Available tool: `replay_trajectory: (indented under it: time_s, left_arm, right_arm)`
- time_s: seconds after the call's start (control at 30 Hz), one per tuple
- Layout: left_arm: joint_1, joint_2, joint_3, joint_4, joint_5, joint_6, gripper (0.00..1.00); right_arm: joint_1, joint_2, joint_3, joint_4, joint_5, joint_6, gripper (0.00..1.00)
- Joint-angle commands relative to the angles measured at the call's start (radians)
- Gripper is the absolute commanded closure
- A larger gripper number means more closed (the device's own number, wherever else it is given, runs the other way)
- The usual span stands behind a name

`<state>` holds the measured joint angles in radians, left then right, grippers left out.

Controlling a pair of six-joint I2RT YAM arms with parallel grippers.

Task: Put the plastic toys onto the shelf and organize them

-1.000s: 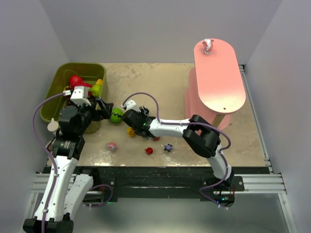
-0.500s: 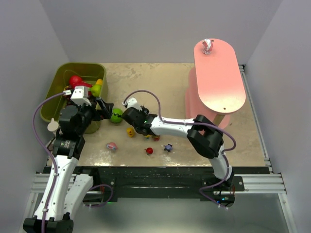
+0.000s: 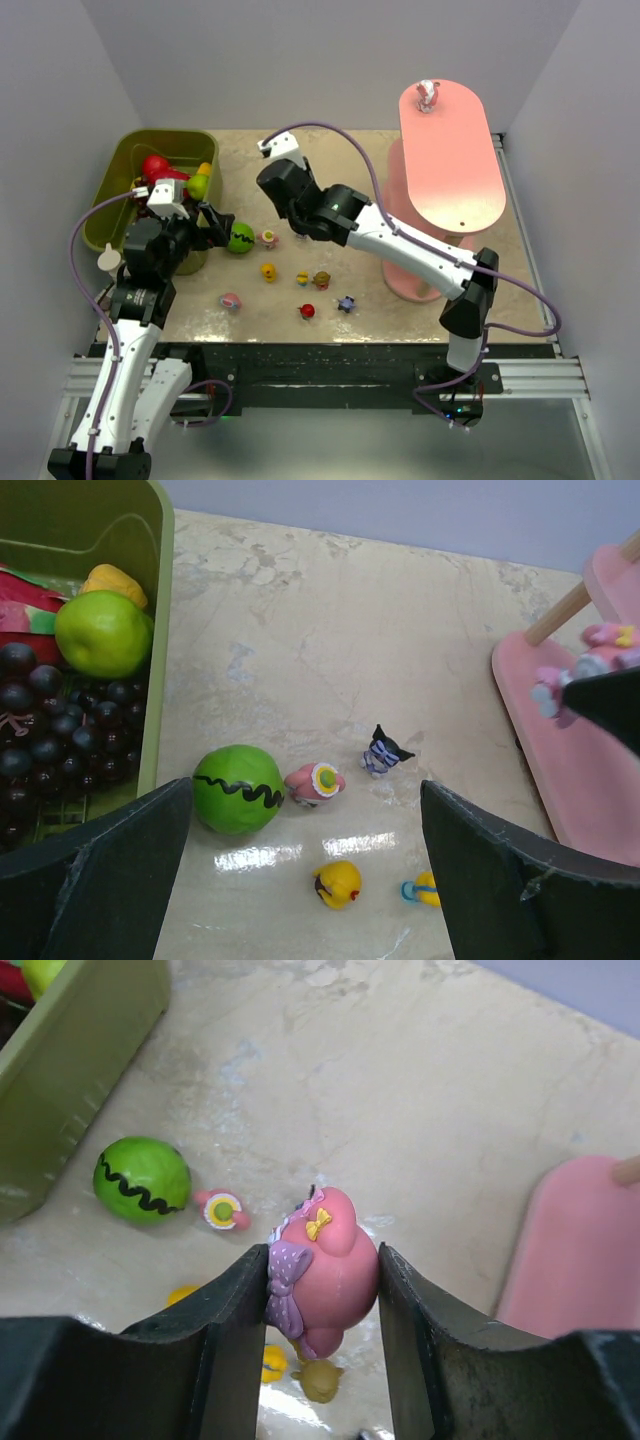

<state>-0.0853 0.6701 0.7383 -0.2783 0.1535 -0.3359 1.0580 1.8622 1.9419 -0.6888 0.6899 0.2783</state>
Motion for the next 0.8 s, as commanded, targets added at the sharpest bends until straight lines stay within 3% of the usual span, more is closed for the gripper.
replay_trajectory:
  time_s: [0.0,0.47,0.77]
  left_arm:
    - [0.005,-0.003,-0.002,0.028,0.017,0.009,0.01]
    - [0.005,0.006,-0.007,0.033,0.026,0.000,0.01]
    - [0.005,0.016,-0.010,0.034,0.037,-0.002,0.01]
  right_arm:
    - [-0.024,-0.028,0.118,-0.202,0.120,-0.039,1.00]
    - [-0.108,-0.181,0.318,-0.241,0.246,-0.140,1.00]
    - [-0.237,-0.245,0.318,-0.281,0.243,-0.179,1.00]
